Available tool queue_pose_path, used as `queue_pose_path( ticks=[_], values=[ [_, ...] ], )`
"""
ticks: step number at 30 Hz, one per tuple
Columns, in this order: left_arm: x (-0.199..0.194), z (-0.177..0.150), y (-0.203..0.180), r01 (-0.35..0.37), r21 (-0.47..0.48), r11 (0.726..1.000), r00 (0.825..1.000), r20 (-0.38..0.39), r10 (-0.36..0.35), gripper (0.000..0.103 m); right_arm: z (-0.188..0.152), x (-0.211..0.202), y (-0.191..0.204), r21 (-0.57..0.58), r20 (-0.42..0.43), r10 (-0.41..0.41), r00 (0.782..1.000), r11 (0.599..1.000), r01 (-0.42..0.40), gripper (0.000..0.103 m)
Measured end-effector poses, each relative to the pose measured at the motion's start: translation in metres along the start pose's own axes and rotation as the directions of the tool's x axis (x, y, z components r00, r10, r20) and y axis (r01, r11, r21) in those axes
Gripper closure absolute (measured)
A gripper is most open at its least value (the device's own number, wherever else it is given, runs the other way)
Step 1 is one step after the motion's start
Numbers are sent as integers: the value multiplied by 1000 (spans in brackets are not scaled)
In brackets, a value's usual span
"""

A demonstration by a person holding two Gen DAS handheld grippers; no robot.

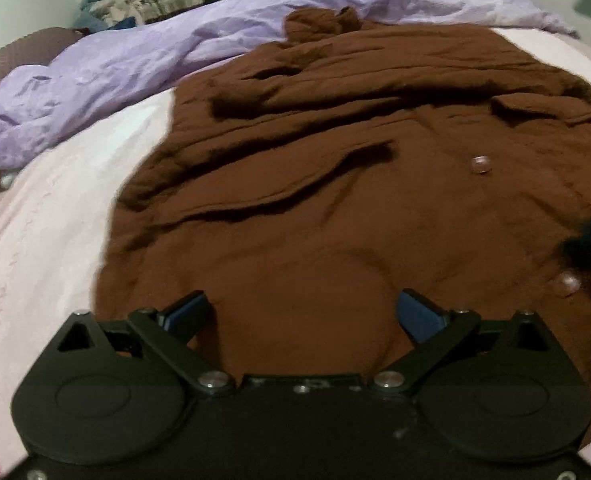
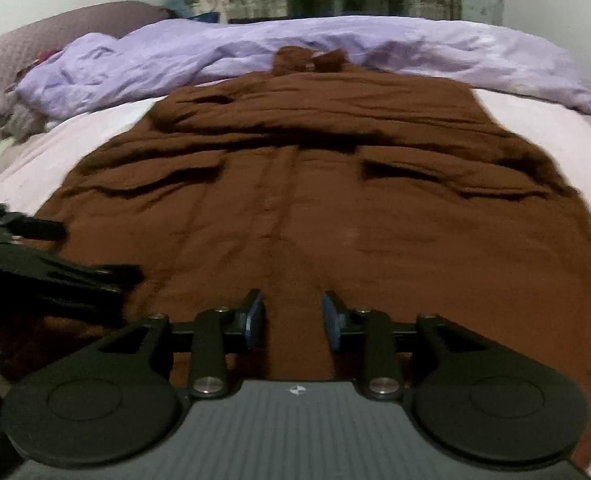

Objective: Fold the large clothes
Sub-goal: 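Smooth the folded jacket with the right gripper, then reach both grippers to the jacket hem and close on it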

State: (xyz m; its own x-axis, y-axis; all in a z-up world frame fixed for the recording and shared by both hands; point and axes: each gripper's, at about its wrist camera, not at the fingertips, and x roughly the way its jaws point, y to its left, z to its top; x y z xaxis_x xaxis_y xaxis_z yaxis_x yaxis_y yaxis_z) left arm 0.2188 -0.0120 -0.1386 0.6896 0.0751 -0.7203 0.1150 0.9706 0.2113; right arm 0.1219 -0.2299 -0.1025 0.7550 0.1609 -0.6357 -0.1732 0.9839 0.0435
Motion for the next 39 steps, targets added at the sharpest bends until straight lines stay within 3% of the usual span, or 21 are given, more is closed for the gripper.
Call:
queue_pose_path(
  ticks=[1, 2, 5, 7, 8, 9, 11, 13, 15, 16, 21, 24, 28, 31, 34, 39],
  values=[
    [-1, -2, 6, -23, -1, 1000, 1000, 2, 23, 0, -2, 1, -4, 8, -5, -36, 999, 999, 36, 79],
    [0, -6, 16, -35, -16, 999, 999, -3, 34, 0, -5, -2, -14, 36, -4, -13, 1000, 999, 13, 85],
    [1, -15, 44, -23, -107, 994, 999, -30, 20, 0, -10, -9, -42, 139, 15, 21, 1000, 990, -23, 85],
    [0, -18, 54, -41, -139, 989, 998, -45, 35, 0, -13, -16, -55, 164, 26, -25, 999, 986, 21, 82],
    [-3, -19, 56, -63, -131, 989, 997, -49, 57, 0, -14, -19, -59, 167, 26, -55, 998, 985, 50, 77],
    [-7, -20, 57, -76, -111, 991, 996, -52, 70, 0, -15, -22, -63, 173, 26, -82, 996, 982, 76, 64],
    [-13, -20, 59, -119, -67, 991, 992, -55, 115, 0, -17, -33, -74, 186, 30, -189, 982, 966, 180, 51],
    [-18, -25, 70, -150, -59, 987, 987, -68, 146, 0, -19, -49, -89, 219, 50, -261, 964, 945, 244, 45],
    [-20, -34, 86, -147, -97, 984, 985, -106, 136, 0, -25, -67, -106, 290, 68, -293, 954, 920, 262, 14],
    [-21, -39, 94, -141, -117, 983, 984, -124, 127, 0, -30, -73, -116, 320, 71, -301, 951, 910, 264, 9],
    [-28, -55, 109, -48, -153, 987, 988, -153, 25, 0, -52, -74, -151, 366, -20, -385, 923, 856, 365, 8],
    [-24, -55, 107, -22, -147, 989, 989, -146, 0, 0, -61, -65, -153, 372, -40, -294, 955, 883, 288, 5],
    [-25, -60, 121, 74, -223, 972, 981, -158, -111, 1, -52, -53, -137, 255, -76, -355, 932, 896, 362, 2],
    [-28, -66, 126, 135, -273, 953, 969, -164, -184, 0, -51, -51, -148, 317, -92, -320, 943, 888, 333, 0],
    [-31, -72, 124, 139, -256, 957, 971, -155, -183, 0, -42, -47, -160, 372, -110, -288, 951, 876, 308, 0],
    [-28, -72, 121, 122, -256, 959, 980, -120, -157, 0, -34, -34, -155, 322, -135, -302, 944, 888, 330, 0]
  ],
)
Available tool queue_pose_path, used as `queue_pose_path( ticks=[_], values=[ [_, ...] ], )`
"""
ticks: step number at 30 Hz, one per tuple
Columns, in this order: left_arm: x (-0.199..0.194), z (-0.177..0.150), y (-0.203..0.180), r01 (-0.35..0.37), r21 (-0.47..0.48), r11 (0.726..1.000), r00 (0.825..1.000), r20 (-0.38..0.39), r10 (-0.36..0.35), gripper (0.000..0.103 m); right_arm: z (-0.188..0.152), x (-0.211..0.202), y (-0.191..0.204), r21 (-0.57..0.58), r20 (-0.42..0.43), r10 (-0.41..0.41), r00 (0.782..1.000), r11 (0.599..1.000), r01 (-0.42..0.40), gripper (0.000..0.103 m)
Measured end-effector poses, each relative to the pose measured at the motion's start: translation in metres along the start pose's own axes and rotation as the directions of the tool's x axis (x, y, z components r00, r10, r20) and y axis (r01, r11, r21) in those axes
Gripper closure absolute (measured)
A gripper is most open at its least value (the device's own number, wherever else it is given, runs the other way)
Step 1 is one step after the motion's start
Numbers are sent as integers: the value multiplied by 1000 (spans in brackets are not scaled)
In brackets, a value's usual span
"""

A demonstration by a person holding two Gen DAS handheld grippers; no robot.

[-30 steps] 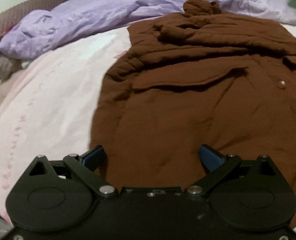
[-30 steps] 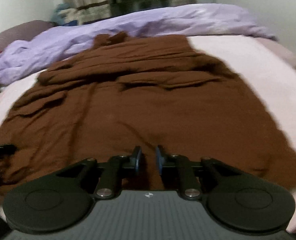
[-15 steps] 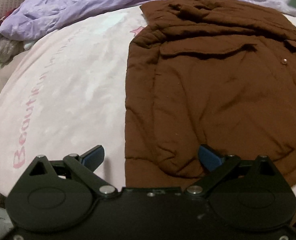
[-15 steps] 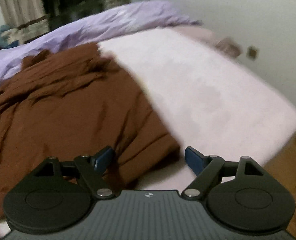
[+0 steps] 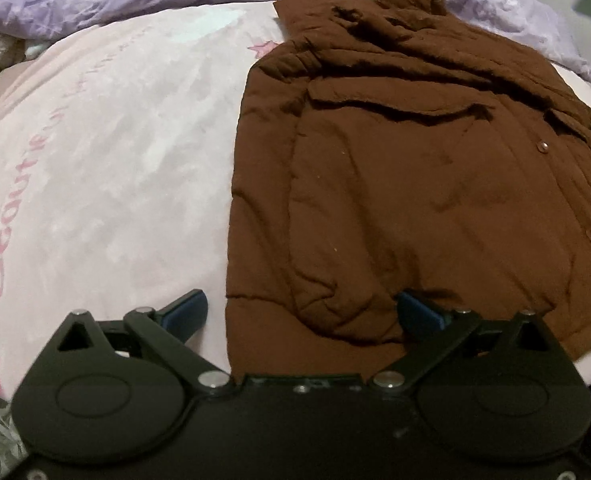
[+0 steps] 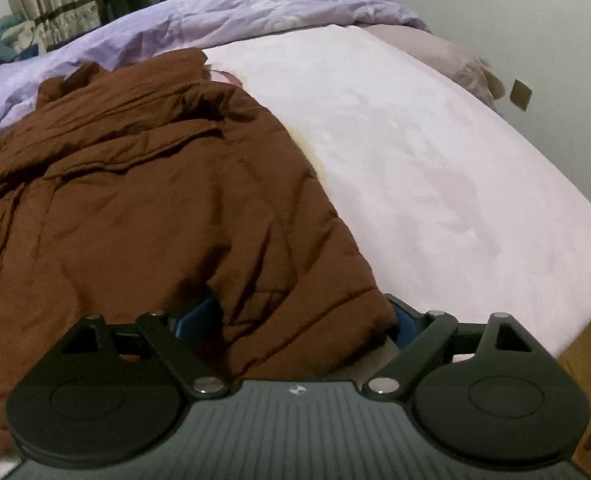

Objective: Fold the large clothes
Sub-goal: 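Reach both grippers to the jacket hem and close on it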

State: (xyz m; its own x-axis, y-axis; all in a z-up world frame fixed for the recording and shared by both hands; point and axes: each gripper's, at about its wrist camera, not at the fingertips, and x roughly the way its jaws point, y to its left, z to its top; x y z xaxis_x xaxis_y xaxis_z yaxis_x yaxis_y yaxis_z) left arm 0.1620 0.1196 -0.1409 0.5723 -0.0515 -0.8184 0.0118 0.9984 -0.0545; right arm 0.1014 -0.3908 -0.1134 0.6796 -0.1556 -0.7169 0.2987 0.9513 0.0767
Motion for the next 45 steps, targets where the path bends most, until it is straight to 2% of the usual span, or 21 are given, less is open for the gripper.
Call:
queue_pose_path(
  ticks=[5, 7, 8, 9, 11, 15, 16, 17, 18, 19, 23, 27, 30, 33, 35, 37, 39, 40, 41, 44, 45],
  values=[
    [-7, -3, 11, 45, 1, 999, 998, -50, -45, 0, -1, -1, -3, 5, 12, 18, 1000, 1000, -18, 0],
    [-4, -2, 4, 41, 24, 999, 998, -39, -40, 3, -2, -1, -2, 0, 21, 11, 1000, 1000, -11, 6],
    [-3, -1, 1, 52, 13, 999, 998, -28, -52, 3, -2, -2, -1, -3, 28, 11, 1000, 1000, -11, 23],
    [-1, 1, -2, 58, 10, 998, 998, -22, -57, 4, -2, -5, 0, -10, 36, 32, 999, 999, -32, 52],
    [0, 4, -9, 65, 22, 998, 998, -16, -64, 8, -3, -10, 1, -17, 43, 107, 993, 994, -107, 69],
    [-4, 13, -15, 108, 45, 993, 994, -12, -108, 55, -2, -8, 5, -16, 43, 115, 992, 993, -114, 61],
    [-4, 15, -14, 125, 33, 992, 992, -12, -124, 69, -1, -7, 5, -14, 45, 120, 992, 993, -119, 66],
    [-4, 16, -11, 140, 11, 990, 990, -8, -140, 76, -1, -7, 6, -17, 52, 112, 992, 994, -111, 80],
    [-3, 18, -10, 151, -8, 988, 988, -2, -151, 85, -1, -7, 7, -22, 52, 128, 990, 992, -127, 84],
    [-5, 20, -7, 153, -31, 988, 988, 9, -153, 87, -2, -9, 9, -24, 55, 133, 990, 991, -131, 84],
    [-32, 39, -3, 89, -12, 996, 985, 152, -86, 87, 2, -28, 17, -16, 80, 121, 989, 993, -120, 85],
    [-69, 61, 3, 76, 21, 997, 971, 227, -79, 87, 9, -84, 34, -2, 175, 125, 977, 992, -127, 85],
    [-65, 57, 11, 41, 8, 999, 982, 182, -42, 87, 1, -99, 45, 8, 170, 112, 979, 993, -115, 84],
    [-28, 35, 22, 56, -54, 997, 997, 58, -53, 83, -21, -75, 45, 36, 84, 77, 993, 996, -80, 83],
    [-5, 20, 21, 50, -82, 995, 999, -7, -51, 70, -34, -50, 42, 56, 11, 44, 999, 997, -44, 80],
    [-4, 17, 16, 40, -73, 997, 999, 15, -39, 51, -44, -42, 38, 63, 29, 46, 999, 997, -48, 74],
    [-5, 19, 13, 44, -38, 998, 999, 3, -44, 34, -41, -47, 39, 34, 35, 24, 999, 999, -26, 57],
    [-4, 19, 11, 43, -27, 999, 999, 4, -43, 32, -40, -48, 39, 23, 43, 7, 999, 1000, -8, 37],
    [-2, 19, 12, 44, -36, 998, 999, 3, -44, 30, -39, -49, 38, 19, 49, -16, 999, 1000, 15, 28],
    [1, 17, 19, 68, -88, 994, 997, 32, -66, 31, -41, -44, 23, 72, 23, 10, 1000, 997, -12, 35],
    [3, 20, 17, 55, -82, 995, 998, 37, -52, 48, -45, -41, 19, 92, 28, 33, 999, 995, -36, 50]
  ],
)
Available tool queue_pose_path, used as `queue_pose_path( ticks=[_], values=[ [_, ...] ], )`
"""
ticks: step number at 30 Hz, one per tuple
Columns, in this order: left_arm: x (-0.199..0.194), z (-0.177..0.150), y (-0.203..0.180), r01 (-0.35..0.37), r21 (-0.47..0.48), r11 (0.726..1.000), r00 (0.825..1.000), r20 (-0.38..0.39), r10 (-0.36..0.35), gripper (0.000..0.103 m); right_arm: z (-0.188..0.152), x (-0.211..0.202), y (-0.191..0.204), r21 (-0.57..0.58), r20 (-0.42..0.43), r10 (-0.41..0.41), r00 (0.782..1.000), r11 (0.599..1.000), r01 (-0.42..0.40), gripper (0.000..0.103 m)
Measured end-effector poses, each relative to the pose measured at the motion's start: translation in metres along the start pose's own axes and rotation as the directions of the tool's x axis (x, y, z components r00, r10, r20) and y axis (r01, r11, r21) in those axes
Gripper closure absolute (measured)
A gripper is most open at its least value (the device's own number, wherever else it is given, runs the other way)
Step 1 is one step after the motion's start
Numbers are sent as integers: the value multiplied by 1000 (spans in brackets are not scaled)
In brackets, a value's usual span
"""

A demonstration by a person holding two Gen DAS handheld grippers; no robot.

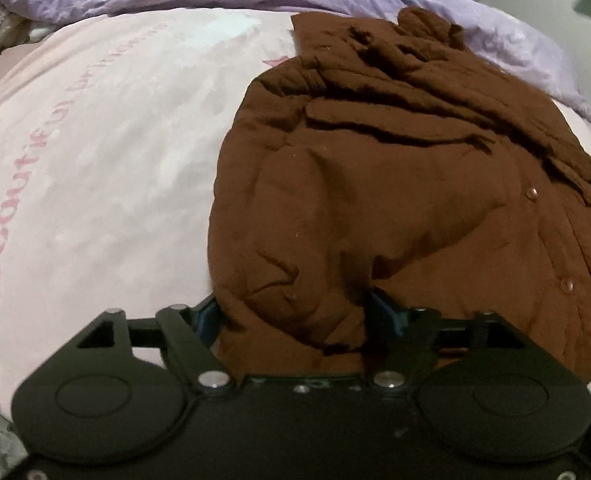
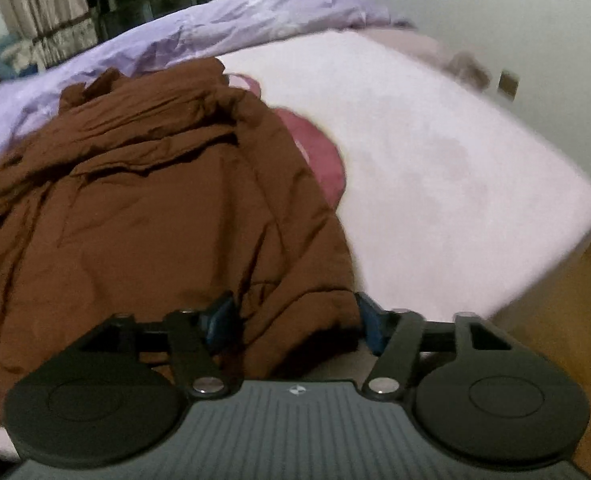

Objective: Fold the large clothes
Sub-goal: 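Reach both grippers to the jacket hem and close on it, then lift the hem with both grippers and fold it toward the collar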

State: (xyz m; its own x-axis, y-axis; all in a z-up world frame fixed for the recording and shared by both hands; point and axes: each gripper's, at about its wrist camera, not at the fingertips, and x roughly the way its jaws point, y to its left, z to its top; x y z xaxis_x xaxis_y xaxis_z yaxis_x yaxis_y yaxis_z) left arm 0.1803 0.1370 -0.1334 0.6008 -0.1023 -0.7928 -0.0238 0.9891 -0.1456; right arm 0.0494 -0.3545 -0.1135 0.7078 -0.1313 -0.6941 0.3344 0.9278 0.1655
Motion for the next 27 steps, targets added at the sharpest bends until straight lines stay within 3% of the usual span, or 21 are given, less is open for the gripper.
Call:
queue_pose_path(
  ticks=[1, 2, 5, 8, 11, 18, 20, 22, 24, 26, 27],
  values=[
    [-1, 1, -6, -22, 31, 999, 1000, 6, 22, 79, -1, -1, 0, -6, 20, 5, 1000, 1000, -5, 62],
    [-5, 1, -8, 5, 36, 999, 1000, 5, -6, 88, -1, 0, 3, -22, 12, 25, 1000, 999, -25, 79],
    [-22, 8, -13, -15, 41, 999, 999, 43, 13, 90, 5, -15, 18, -37, 40, 39, 998, 999, -38, 83],
    [-33, 36, -17, -5, 15, 1000, 995, 101, 3, 91, 24, -35, 29, -55, 132, 79, 988, 996, -72, 84],
    [-33, 77, -31, -19, 18, 1000, 981, 192, 15, 91, 72, -29, 42, -37, 210, 145, 967, 989, -141, 84],
    [-6, 199, -48, -5, -10, 1000, 959, 282, 7, 90, 200, 27, 77, 11, 299, 139, 944, 989, -149, 84],
    [1, 233, -44, 3, -32, 999, 951, 311, 7, 77, 232, 43, 81, 61, 312, 139, 940, 984, -165, 80],
    [14, 263, -33, 33, -70, 997, 950, 312, -9, 58, 257, 66, 79, 115, 331, 155, 931, 972, -203, 62],
    [29, 281, -15, 51, -156, 987, 957, 289, -4, 49, 271, 88, 70, 188, 337, 164, 927, 953, -237, 42],
    [35, 280, -6, 20, -166, 986, 948, 316, 34, 25, 274, 107, 58, 220, 342, 199, 918, 933, -284, 33],
    [33, 277, -2, -21, -156, 988, 936, 343, 74, 7, 269, 111, 52, 206, 360, 214, 908, 931, -301, 30]
  ],
)
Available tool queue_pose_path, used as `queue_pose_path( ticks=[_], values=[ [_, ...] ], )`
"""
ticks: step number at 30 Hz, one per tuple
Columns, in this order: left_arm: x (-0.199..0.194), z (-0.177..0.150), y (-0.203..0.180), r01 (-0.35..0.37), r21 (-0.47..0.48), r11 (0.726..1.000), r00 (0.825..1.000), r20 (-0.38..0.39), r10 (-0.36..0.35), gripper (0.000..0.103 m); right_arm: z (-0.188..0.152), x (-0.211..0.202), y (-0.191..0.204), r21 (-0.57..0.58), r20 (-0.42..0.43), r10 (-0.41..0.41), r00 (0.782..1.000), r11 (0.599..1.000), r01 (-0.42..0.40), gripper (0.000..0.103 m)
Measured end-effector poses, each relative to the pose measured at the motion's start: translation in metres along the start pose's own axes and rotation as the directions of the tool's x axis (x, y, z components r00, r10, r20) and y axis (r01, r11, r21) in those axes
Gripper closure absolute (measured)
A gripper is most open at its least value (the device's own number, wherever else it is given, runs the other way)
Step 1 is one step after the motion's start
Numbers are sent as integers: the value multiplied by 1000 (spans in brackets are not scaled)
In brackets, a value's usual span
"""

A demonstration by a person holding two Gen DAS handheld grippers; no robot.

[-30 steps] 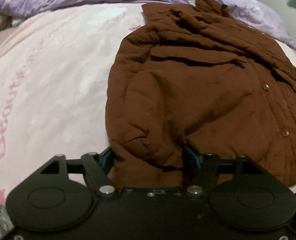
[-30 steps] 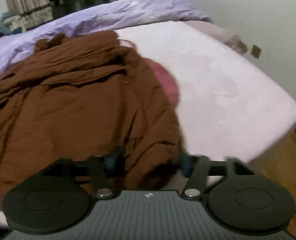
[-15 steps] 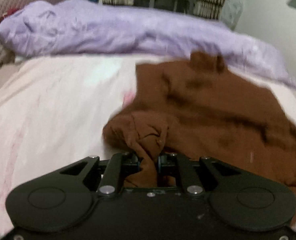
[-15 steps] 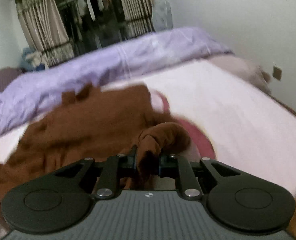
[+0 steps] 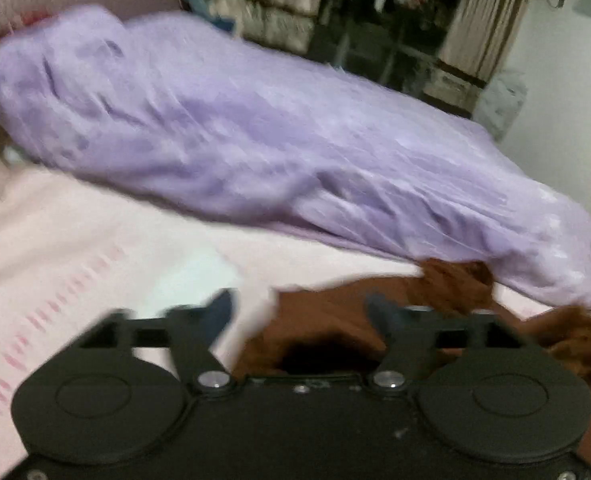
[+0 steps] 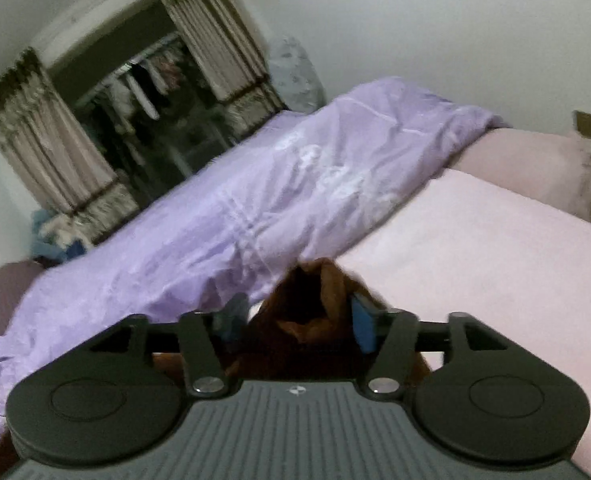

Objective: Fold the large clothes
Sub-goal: 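Lift the hem with both grippers and fold it toward the collar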

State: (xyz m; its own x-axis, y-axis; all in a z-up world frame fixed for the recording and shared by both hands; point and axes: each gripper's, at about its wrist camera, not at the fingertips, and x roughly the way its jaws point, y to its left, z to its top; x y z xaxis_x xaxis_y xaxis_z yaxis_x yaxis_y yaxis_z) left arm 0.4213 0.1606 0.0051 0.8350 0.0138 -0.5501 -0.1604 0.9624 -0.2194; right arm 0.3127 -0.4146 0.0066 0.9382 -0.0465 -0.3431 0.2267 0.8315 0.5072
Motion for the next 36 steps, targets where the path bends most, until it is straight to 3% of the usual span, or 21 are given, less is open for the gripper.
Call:
queue_pose_path(
  ticks=[1, 4, 7, 10, 13, 14, 15, 16, 17, 18, 21, 24, 26, 30, 34, 35, 36],
  values=[
    [-2, -1, 4, -34, 20, 999, 999, 35, 33, 0, -4, 3, -8, -15, 21, 0, 1000, 1000, 0, 29],
    [-1, 1, 28, -74, 0, 997, 995, 64, 74, 1, -17, 12, -24, -58, 30, -70, 997, 996, 72, 29],
    [12, -7, 37, -13, -4, 1000, 1000, 10, 13, 1, -24, 20, -29, -87, -1, -75, 997, 993, 75, 27],
    [35, -22, 23, 4, 86, 996, 998, -58, 1, 1, -29, 31, -22, -171, -38, -90, 995, 982, 83, 12],
    [69, -38, 4, 32, 163, 986, 992, -130, -11, 1, -38, 51, -11, -301, -108, -129, 986, 949, 91, 12],
    [78, -41, -2, 38, 190, 981, 990, -138, -11, 5, -42, 57, -9, -334, -127, -142, 982, 938, 92, 19],
    [87, -44, -7, 46, 217, 975, 989, -148, -14, 48, -46, 64, -7, -364, -155, -159, 975, 927, 93, 63],
    [97, -46, -11, 53, 235, 970, 984, -178, -11, 95, -50, 71, -6, -384, -186, -183, 965, 918, 100, 89],
    [103, -47, -12, 71, 215, 974, 980, -197, -28, 95, -53, 78, -6, -383, -214, -197, 957, 918, 103, 96],
    [103, -47, -14, 57, 212, 976, 987, -161, -22, 98, -55, 76, -6, -364, -193, -186, 964, 926, 106, 97],
    [73, -41, -20, 29, 244, 969, 1000, -6, -28, 98, -55, 46, 10, -389, -24, -171, 985, 909, 148, 97],
    [50, -24, -19, 58, 213, 975, 991, 102, -81, 97, -41, 20, 23, -345, 112, -103, 988, 929, 136, 98],
    [48, -15, -15, 63, 179, 982, 986, 141, -89, 96, -31, 19, 28, -303, 155, -92, 984, 943, 136, 98],
    [92, -24, -11, 23, 134, 991, 997, 75, -33, 95, -34, 59, 25, -264, 123, -122, 985, 953, 151, 97],
    [151, -63, -11, -52, 175, 983, 998, -16, 56, 92, -74, 114, 20, -359, 46, -240, 970, 902, 240, 95],
    [155, -72, -15, -74, 200, 977, 997, 10, 74, 92, -79, 122, 19, -374, 23, -261, 965, 893, 250, 93],
    [154, -73, -18, -93, 217, 972, 996, 26, 90, 87, -79, 122, 22, -388, 15, -271, 962, 885, 256, 81]
  ],
)
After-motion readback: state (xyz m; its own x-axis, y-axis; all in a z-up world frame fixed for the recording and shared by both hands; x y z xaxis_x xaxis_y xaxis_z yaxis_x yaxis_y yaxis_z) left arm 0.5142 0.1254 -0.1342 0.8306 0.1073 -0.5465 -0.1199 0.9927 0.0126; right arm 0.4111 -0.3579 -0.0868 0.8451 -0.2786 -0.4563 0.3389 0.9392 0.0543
